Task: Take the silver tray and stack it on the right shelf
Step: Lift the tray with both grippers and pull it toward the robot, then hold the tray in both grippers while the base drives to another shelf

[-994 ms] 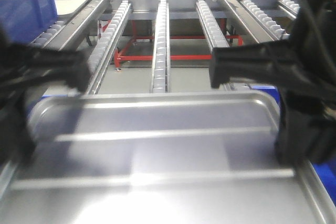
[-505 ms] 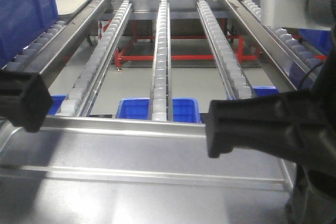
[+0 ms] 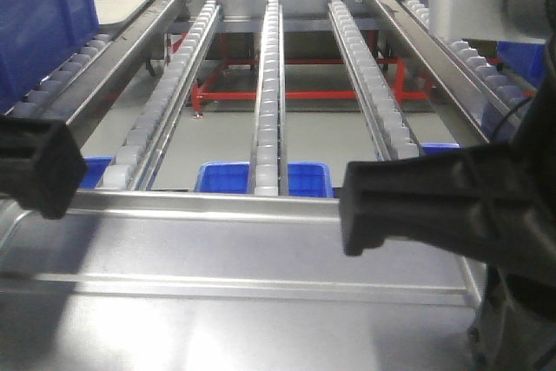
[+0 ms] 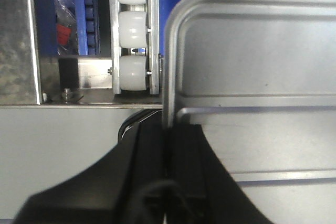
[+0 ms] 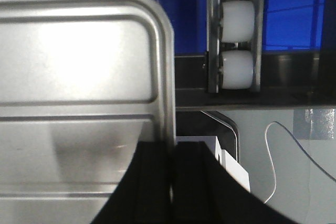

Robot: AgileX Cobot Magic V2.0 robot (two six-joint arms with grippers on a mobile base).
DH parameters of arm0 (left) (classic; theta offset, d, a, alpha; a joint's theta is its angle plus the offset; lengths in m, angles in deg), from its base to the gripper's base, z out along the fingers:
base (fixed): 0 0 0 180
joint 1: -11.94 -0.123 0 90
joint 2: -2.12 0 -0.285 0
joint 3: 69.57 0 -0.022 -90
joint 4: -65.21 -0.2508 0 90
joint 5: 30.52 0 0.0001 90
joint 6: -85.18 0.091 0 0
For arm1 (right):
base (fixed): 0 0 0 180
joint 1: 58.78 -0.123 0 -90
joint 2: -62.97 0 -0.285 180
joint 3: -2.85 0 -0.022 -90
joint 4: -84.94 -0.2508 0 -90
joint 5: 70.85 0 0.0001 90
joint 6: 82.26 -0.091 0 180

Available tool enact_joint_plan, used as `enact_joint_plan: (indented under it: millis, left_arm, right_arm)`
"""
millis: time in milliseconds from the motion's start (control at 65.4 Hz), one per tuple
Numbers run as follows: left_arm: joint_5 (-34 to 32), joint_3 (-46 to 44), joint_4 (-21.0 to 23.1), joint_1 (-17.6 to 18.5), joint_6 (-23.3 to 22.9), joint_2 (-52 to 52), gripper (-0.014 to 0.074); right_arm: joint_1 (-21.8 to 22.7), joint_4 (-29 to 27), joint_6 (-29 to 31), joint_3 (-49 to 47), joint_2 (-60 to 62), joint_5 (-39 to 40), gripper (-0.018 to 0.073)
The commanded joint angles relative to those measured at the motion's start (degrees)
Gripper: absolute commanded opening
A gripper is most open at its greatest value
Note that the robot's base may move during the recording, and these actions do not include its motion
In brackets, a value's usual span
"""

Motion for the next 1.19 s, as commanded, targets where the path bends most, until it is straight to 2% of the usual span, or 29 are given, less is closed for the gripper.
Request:
enact_joint_plan:
  millis: [0, 1178]
  left_arm:
    - [-1.0, -1.3, 1.1, 0.7, 0.0, -1.3, -0.01]
    - [-0.6, -1.3, 0.2, 0.7, 0.0, -1.3, -0.01]
  right_arm:
    - [0.0, 3.0, -0.4, -1.5, 1.7, 1.9, 0.0072]
    - [0.0, 3.0, -0.4, -1.5, 1.7, 1.7, 0.0072]
